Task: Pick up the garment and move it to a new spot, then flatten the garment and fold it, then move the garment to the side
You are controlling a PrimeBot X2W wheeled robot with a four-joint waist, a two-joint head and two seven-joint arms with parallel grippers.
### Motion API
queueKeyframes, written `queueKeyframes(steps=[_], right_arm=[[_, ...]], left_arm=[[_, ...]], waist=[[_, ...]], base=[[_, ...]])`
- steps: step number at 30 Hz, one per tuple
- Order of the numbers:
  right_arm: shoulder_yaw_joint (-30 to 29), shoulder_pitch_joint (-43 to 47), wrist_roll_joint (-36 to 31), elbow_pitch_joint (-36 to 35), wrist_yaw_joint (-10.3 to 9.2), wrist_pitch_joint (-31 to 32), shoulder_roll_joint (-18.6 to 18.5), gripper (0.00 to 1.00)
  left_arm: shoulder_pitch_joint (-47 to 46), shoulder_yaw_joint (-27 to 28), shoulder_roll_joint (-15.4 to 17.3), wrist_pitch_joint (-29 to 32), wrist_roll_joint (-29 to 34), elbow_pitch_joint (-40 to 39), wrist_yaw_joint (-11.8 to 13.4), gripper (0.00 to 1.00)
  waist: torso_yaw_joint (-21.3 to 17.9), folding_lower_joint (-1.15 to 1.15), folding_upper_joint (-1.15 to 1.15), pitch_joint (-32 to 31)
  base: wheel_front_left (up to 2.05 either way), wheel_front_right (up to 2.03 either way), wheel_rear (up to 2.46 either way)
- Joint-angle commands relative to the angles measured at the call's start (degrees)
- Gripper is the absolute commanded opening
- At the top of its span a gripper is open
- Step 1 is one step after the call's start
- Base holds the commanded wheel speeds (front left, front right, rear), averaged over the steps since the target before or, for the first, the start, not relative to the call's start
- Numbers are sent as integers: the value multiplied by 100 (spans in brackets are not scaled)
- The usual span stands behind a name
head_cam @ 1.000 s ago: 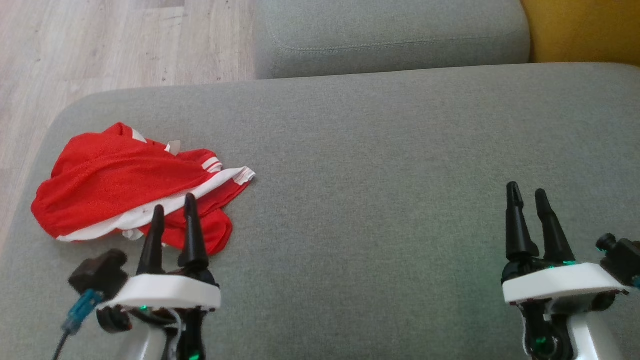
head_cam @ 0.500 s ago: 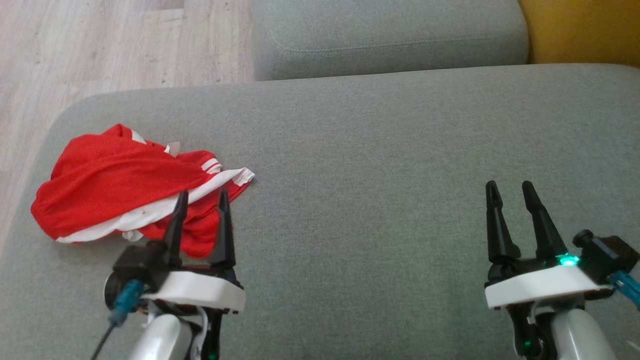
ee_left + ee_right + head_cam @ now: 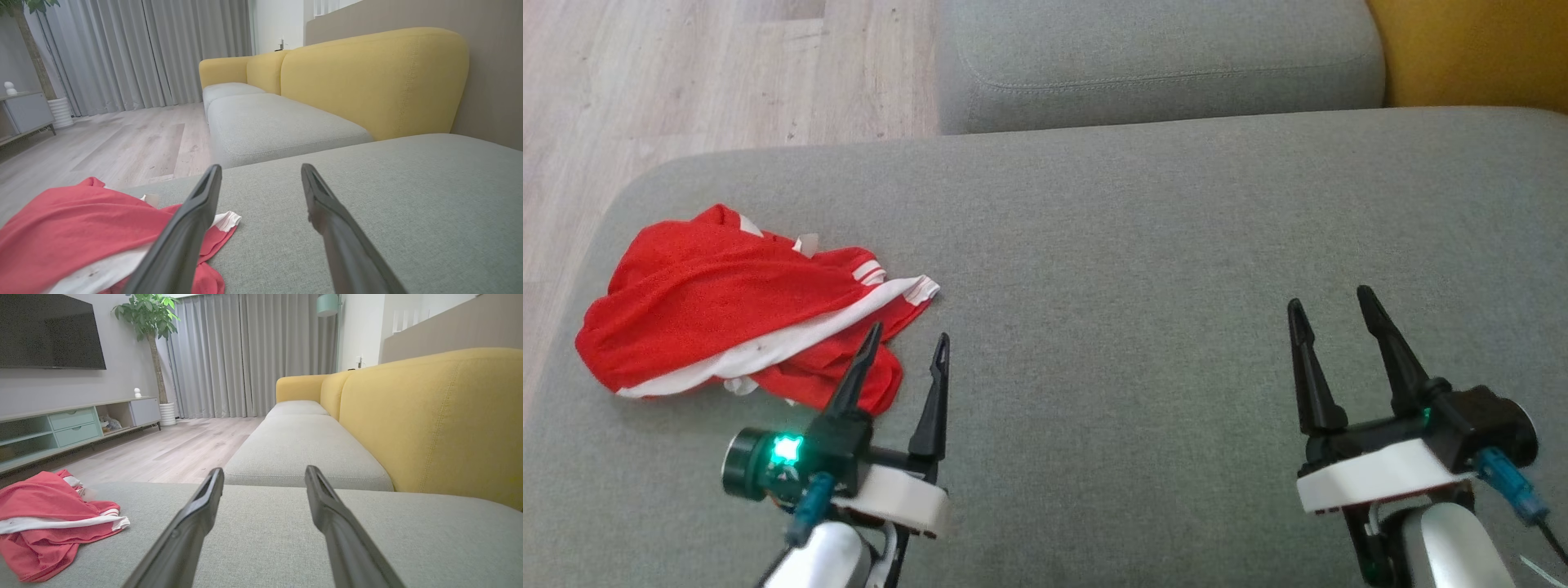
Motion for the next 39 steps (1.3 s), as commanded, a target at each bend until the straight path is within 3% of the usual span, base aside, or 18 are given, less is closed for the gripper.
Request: queueKeyframes(steps=[1, 5, 9, 17, 27, 39], right_arm=[[131, -228, -199, -260, -3, -83, -39, 100], [122, -198, -343, -285, -3, -151, -41, 100], [121, -163, -148, -263, -4, -218, -42, 100], [-40, -37, 425, 130, -4, -353, -45, 100], [85, -94, -10, 957, -4, -522, -48, 100], [114, -176, 74, 1069, -4, -535, -49, 100]], left_arm=[[-350, 69, 125, -80, 213, -177, 81, 100], [-361, -8, 111, -148, 232, -258, 149, 100], [-193, 332, -57, -215, -152, -502, 66, 100], [236, 1023, -395, -352, -136, -593, -523, 100], [549, 1340, -744, -522, 564, 27, -1244, 100], [525, 1729, -979, -535, 752, 370, -1573, 100]], waist=[[6, 0, 0, 1], [25, 0, 0, 3], [31, 0, 0, 1], [18, 0, 0, -36], [-8, 0, 0, -124], [-34, 0, 0, -124]], base=[[0, 0, 0], [0, 0, 0], [0, 0, 0], [0, 0, 0], [0, 0, 0], [0, 0, 0]])
